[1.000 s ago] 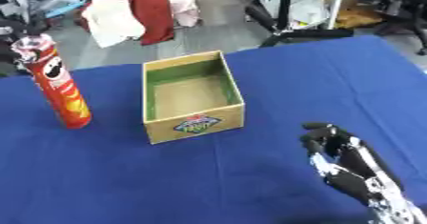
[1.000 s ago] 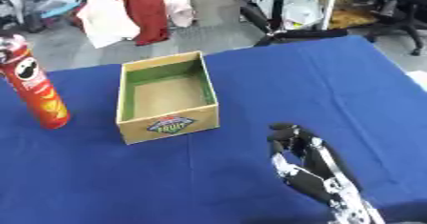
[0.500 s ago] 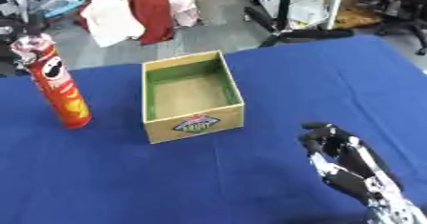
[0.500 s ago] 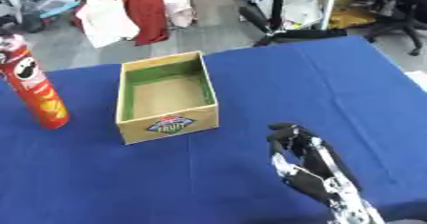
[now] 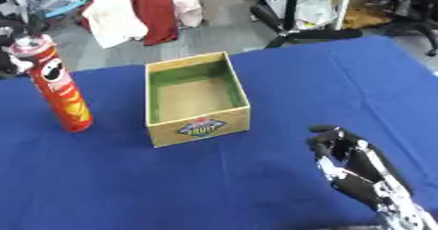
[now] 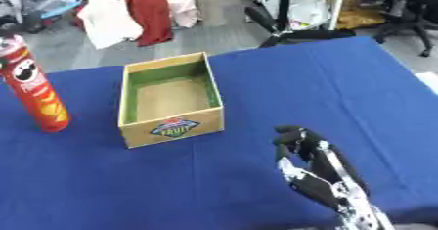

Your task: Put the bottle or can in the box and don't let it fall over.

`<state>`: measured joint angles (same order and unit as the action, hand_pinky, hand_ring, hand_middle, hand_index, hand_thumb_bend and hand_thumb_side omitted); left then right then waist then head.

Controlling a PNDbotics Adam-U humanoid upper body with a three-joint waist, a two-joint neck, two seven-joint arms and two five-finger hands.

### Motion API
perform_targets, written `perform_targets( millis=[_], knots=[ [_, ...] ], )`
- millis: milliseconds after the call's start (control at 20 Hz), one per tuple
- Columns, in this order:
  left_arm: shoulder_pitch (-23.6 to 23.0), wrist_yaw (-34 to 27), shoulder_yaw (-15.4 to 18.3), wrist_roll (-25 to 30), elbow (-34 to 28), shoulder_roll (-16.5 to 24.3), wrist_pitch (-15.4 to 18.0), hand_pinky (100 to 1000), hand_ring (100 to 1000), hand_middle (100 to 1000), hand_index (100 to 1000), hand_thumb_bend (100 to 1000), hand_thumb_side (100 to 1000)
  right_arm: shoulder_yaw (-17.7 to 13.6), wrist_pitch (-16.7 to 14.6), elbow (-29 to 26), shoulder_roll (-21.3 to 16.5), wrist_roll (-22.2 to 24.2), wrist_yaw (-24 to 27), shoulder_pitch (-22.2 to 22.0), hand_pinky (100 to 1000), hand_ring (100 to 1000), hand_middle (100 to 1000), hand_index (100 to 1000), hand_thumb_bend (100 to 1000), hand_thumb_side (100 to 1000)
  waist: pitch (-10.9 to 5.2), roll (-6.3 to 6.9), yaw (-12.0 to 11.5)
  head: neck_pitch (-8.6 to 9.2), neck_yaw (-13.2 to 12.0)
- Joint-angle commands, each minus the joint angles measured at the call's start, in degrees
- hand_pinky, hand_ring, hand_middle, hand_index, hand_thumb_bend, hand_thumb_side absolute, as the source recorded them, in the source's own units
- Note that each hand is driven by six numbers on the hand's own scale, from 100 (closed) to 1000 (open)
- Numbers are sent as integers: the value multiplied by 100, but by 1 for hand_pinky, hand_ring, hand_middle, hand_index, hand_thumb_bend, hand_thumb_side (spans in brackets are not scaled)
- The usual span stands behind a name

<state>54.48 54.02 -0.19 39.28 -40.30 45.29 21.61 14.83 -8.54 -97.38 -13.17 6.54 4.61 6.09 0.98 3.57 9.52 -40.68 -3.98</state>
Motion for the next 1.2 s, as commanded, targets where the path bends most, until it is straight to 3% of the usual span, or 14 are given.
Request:
perform_targets(
  millis=[50, 300, 1200],
  knots=[
    [6, 6, -68, 43, 31, -18, 13, 645, 692, 757, 911, 100, 347, -43, -2, -44, -6, 14, 12, 85, 759, 736, 770, 641, 100, 146, -6, -32, 2, 31, 4],
    [-5, -94, -62, 16, 25, -13, -16, 618, 650, 705, 874, 100, 268, -41, -1, -41, -6, 14, 11, 84, 759, 736, 770, 641, 100, 147, -7, -31, 3, 29, 5],
    [134, -654, 28, 73, -131, 118, -17, 544, 560, 608, 821, 100, 256, -38, -1, -31, 4, 19, -1, 77, 759, 736, 770, 641, 100, 147, -40, -16, 6, 35, -2]
  ],
)
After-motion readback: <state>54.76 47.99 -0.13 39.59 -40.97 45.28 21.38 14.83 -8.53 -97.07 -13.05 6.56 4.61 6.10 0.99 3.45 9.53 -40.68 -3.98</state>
